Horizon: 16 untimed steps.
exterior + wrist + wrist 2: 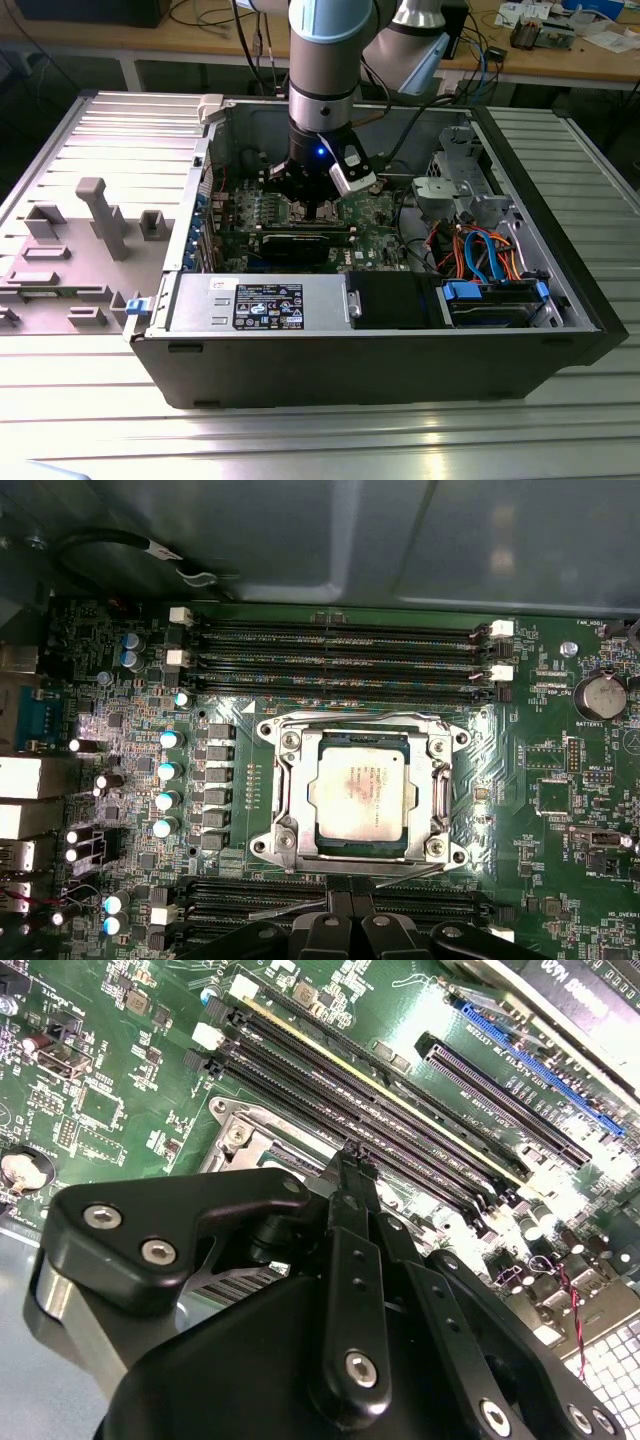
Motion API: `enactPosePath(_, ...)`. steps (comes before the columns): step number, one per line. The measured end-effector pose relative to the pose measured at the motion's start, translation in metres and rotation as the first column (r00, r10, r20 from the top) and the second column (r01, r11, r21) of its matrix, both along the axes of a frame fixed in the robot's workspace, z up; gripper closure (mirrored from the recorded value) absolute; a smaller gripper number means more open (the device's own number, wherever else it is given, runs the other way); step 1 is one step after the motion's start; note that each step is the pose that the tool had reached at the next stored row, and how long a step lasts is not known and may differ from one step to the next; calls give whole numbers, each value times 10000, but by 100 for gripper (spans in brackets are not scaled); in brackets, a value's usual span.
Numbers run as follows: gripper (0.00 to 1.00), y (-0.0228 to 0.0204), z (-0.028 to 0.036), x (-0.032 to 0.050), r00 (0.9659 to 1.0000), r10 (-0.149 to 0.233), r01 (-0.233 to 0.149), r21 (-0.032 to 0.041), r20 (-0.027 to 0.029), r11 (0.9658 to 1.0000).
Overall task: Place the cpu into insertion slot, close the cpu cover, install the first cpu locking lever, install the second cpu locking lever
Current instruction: 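Install the second cpu locking lever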
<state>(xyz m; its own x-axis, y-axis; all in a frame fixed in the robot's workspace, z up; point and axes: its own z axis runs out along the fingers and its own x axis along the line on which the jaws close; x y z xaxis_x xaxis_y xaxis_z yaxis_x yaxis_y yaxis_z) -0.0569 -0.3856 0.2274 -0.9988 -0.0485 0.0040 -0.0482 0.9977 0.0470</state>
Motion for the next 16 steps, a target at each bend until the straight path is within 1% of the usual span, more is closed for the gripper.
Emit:
enactPosePath(2,89,-10,-3,-37,10000,1,-1,-1,-2,10000)
enactPosePath(3,89,-24,-6,-53,10000,1,-1,0,-1,10000)
enactPosePath(4,89,-54,-9,-67,10000,0,0,5,-2,10000)
enactPosePath(5,89,-62,-12,-80,10000,0,0,20,-2,10000)
enactPosePath(6,89,-65,-13,-92,10000,1,-1,44,-2,10000)
enactPosePath(7,89,-66,-16,-111,10000,1,-1,132,-2,9999)
enactPosePath(8,89,-66,-18,-124,10000,1,-1,173,-2,9999)
enactPosePath(9,89,-65,-18,-124,10000,2,-2,187,-2,9998)
enactPosePath(14,89,-66,-18,-125,10000,0,0,201,-2,9998)
enactPosePath(16,89,-67,-18,-142,10000,1,-1,214,-2,9998)
